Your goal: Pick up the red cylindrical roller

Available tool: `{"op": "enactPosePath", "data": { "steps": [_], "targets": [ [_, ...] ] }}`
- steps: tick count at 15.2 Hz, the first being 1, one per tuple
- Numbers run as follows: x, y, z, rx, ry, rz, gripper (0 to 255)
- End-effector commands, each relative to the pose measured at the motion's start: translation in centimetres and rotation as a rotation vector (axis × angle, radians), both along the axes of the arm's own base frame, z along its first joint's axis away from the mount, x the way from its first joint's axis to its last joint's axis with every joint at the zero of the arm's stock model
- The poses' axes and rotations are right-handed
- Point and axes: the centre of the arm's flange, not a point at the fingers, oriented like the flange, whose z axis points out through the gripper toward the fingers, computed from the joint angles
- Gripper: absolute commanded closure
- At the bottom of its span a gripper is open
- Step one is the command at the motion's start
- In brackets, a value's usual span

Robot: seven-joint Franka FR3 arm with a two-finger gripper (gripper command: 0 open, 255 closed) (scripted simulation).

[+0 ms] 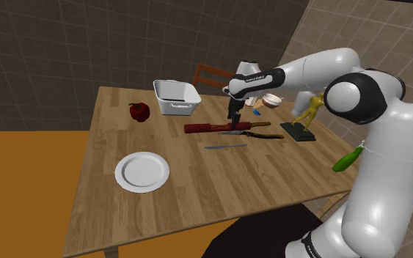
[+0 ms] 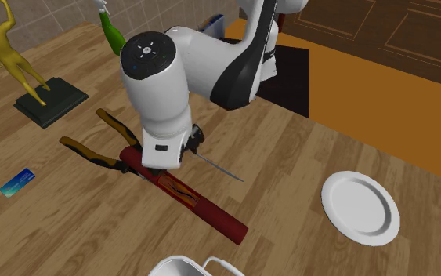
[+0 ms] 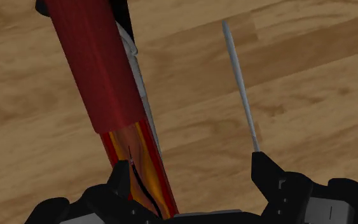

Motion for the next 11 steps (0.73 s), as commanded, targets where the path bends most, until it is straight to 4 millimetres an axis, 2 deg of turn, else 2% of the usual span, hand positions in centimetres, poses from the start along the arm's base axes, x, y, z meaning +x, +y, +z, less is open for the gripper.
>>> {"op": "enactPosePath", "data": {
  "steps": [1,4,11],
  "targets": [
    [2.1,0.3,-1.3,0.001,-0.007,0.062,0],
    [5.3,1.0,-2.9,0.002,-0.018,0.150,0],
    [5.3,1.0,-6.6,0.002,-0.018,0.150,0]
  ]
}}
